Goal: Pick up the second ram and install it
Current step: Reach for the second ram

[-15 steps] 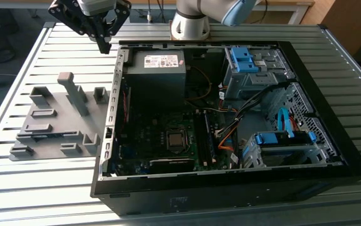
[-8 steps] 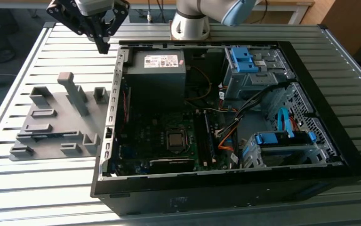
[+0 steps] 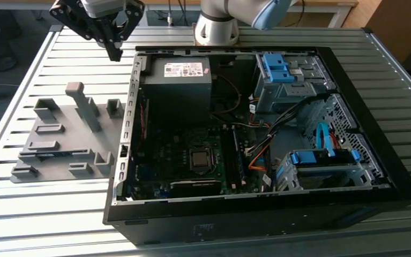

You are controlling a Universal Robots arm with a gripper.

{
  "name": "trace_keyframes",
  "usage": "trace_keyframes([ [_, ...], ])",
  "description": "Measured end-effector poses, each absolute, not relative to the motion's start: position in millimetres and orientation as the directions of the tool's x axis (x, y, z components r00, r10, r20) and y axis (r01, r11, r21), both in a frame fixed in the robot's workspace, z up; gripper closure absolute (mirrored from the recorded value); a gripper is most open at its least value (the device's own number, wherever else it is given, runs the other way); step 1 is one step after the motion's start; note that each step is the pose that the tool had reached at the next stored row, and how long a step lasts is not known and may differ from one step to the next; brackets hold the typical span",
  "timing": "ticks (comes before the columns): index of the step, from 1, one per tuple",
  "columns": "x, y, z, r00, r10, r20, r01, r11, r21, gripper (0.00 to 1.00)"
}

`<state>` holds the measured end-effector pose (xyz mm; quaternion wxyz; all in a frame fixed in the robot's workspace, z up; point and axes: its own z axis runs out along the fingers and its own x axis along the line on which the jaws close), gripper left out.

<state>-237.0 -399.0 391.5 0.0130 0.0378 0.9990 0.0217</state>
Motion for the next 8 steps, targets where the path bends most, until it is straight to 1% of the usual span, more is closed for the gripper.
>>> trace_keyframes([
  [8, -243.2, -398.9, 391.4, -0.997, 0.076, -0.025, 0.075, 0.996, 0.044, 0.89],
])
